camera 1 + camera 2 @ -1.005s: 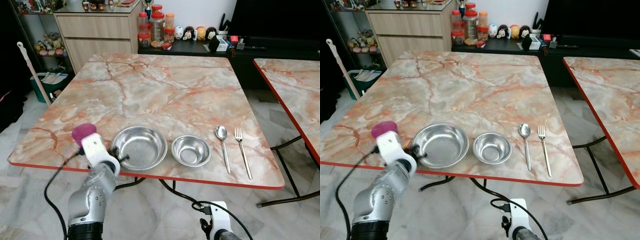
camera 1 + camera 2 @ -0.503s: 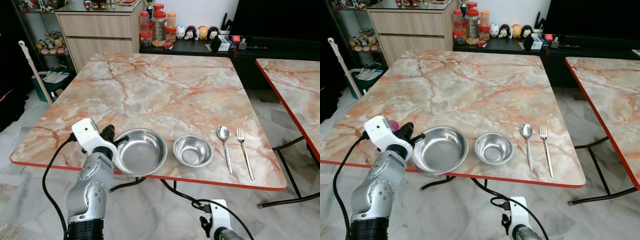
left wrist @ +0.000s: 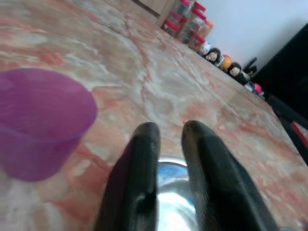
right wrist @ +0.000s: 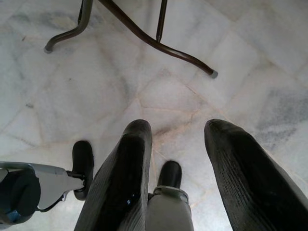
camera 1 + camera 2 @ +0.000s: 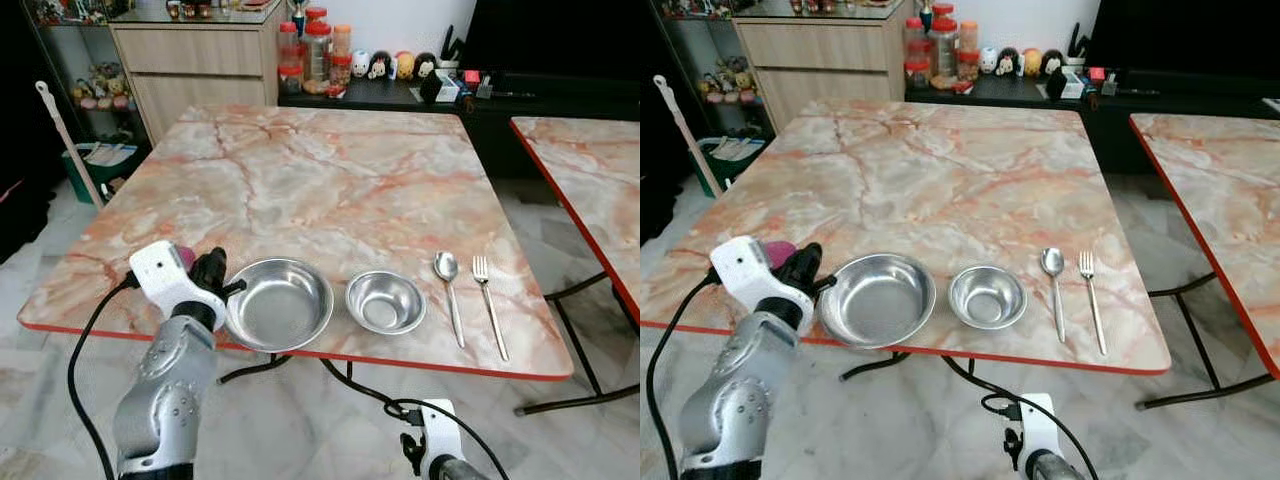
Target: Setting the table
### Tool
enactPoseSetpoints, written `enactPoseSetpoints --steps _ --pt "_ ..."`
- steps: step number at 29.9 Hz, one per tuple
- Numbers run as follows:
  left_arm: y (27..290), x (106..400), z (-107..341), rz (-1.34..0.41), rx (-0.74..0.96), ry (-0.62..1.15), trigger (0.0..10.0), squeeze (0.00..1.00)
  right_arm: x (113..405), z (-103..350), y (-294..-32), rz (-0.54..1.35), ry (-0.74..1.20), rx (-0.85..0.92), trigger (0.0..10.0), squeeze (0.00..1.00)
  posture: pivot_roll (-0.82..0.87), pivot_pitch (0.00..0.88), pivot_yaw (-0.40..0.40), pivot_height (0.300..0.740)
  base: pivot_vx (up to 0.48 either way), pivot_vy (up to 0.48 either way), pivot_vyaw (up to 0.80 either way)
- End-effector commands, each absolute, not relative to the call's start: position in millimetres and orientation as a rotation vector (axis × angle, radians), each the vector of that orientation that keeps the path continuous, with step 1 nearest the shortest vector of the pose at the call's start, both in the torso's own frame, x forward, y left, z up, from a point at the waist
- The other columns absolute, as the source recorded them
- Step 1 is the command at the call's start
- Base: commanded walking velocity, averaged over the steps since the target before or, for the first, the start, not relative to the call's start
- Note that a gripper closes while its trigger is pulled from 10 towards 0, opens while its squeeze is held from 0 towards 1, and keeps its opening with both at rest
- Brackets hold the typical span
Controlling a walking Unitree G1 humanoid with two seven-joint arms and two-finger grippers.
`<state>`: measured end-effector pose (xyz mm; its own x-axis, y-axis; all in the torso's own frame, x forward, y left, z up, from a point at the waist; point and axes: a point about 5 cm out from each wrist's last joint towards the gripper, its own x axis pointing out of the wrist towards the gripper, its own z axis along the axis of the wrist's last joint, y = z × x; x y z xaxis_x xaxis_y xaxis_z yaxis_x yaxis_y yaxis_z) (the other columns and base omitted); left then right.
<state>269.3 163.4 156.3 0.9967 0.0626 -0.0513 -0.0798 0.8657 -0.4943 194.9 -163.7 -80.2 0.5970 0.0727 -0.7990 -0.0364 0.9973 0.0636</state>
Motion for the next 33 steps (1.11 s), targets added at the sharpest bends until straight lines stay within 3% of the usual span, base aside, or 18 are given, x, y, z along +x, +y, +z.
enactPoseSetpoints --steps 1,12,13,33 --pt "159.0 262.1 149.3 0.077 -0.548 0.080 10.0 1.00 194.0 -80.6 -165.2 0.057 0.935 0.044 10.0 0.00 0.07 0.000 -0.013 0.732 0.000 0.000 0.00" --pt "160.9 237.4 110.3 0.056 -0.514 0.302 10.0 1.00 193.0 -81.3 -162.7 0.072 0.942 0.039 10.0 0.00 0.09 0.000 -0.020 0.732 0.000 0.000 0.00" --pt "160.2 237.6 110.3 0.052 -0.524 0.302 10.0 0.00 193.1 -81.3 -162.6 0.072 0.941 0.040 10.0 0.00 0.09 0.000 -0.018 0.732 0.000 0.000 0.00" --pt "162.0 250.2 101.1 0.119 -0.504 0.372 10.0 0.00 191.1 -82.0 -164.9 0.053 0.940 0.049 10.0 0.00 0.06 0.000 -0.005 0.732 0.000 0.000 0.00"
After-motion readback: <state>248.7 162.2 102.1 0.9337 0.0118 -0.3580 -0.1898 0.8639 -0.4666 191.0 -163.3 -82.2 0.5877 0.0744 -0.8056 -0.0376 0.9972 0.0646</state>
